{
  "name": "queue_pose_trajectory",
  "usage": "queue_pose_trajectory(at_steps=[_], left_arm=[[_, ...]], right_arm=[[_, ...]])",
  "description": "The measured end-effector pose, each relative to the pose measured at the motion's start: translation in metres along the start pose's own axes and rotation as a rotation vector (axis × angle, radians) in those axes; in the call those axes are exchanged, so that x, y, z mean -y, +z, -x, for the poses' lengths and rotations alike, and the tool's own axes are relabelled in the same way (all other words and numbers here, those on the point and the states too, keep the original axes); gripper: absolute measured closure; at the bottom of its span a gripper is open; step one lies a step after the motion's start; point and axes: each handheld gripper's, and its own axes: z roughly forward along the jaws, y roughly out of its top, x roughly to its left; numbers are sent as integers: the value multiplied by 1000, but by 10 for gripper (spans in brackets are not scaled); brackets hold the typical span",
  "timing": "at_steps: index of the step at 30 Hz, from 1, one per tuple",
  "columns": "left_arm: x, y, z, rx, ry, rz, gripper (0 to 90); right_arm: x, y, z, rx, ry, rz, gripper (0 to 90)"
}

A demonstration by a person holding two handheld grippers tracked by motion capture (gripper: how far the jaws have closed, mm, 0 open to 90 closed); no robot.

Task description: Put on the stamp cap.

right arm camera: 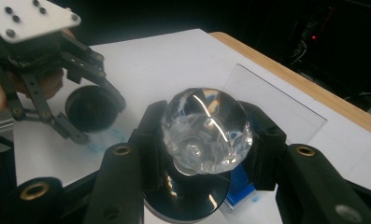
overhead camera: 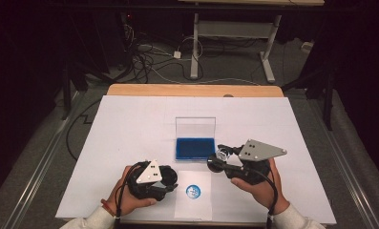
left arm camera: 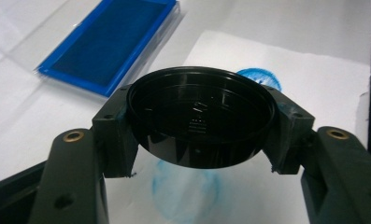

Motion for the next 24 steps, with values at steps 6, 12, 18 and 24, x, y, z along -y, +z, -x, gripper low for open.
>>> queue_pose_trajectory(at_steps=[6,12,18,24], left_arm=[[-9,8,7,25,21,16,364],[-14,14,10,44,8,35,365],[-19,17,14,68,-4,61,365],[-23,20,17,79,-9,80,365]], right_arm=[[-4,11,-11,-49,-5,5,570],[-4,24,-21,-87,0,2,570],[-5,35,-29,-115,-3,5,570],[-5,42,-36,-135,-8,1,570]])
